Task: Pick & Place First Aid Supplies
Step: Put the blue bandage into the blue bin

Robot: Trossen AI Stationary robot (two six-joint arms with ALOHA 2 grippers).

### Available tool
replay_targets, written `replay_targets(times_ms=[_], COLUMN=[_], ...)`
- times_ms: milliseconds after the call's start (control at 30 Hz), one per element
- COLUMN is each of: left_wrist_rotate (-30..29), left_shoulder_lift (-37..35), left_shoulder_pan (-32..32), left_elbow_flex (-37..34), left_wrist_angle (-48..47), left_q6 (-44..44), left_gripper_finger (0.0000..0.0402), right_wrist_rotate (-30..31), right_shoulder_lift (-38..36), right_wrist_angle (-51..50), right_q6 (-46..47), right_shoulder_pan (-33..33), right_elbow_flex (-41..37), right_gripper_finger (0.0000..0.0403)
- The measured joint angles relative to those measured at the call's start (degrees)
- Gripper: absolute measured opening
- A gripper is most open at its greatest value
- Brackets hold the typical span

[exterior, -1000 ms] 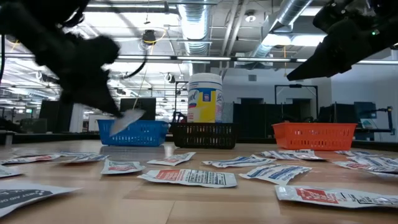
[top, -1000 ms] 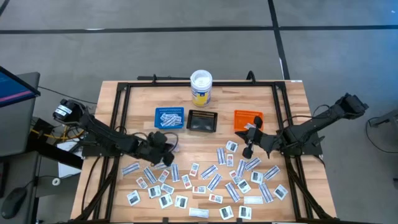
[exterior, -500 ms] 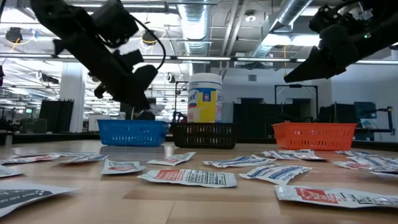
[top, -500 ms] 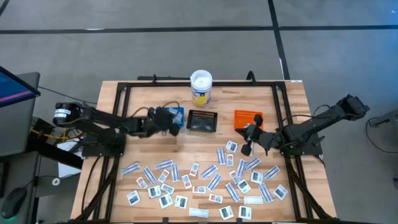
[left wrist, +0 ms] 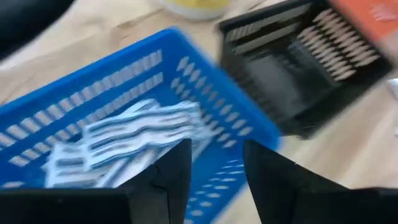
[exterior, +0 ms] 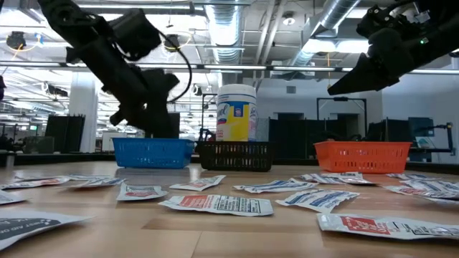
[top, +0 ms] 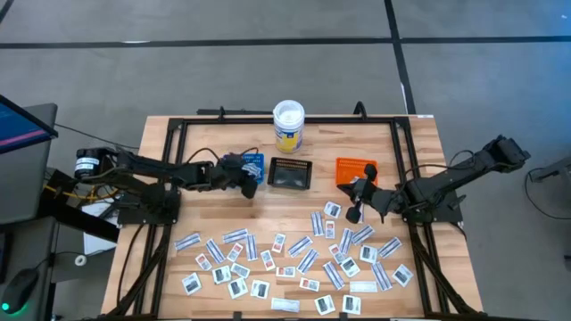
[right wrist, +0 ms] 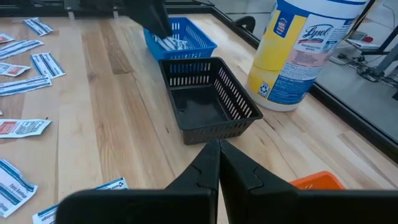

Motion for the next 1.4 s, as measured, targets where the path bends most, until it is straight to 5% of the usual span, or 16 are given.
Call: replay_targets(times_ms=[200,367,600,933,1400], left_wrist_rotate=[0.4,1.9,-1.1,28.8,31.6], left_shoulder_lift=[-8.0,-13.9,-13.5,-8.1,-1.8], left_shoulder_pan=[-4.3,-12.1,-23.4,-32.5,-39.8], left_elbow_flex=[0.2,0.2,0.2,0.1,0.1], left_wrist_angle=[0.2,-1.5,-18.6,-48.3,-53.9], left_q6=[-1.0,-4.2,-25.2,-41.8,-40.2], left_gripper_finger=[0.0134,0.0128,0.0128,0.0127,0.0127], right_wrist_rotate=[-0.8,-13.7,-17.9,-18.0,-24.1], right_shoulder_lift=[0.0,0.0,4.6,13.7,16.9], right_wrist_angle=[-0.1,-0.3,2.5,9.5,18.6], right_q6=[1.8,1.0,1.0,-5.6,-15.5], right_shoulder_pan=[0.0,0.0,-0.2,-1.2,-1.2], right_elbow_flex=[0.0,0.0,0.0,0.0,0.0], right_gripper_finger=[0.0,0.0,0.0,0.0,0.0])
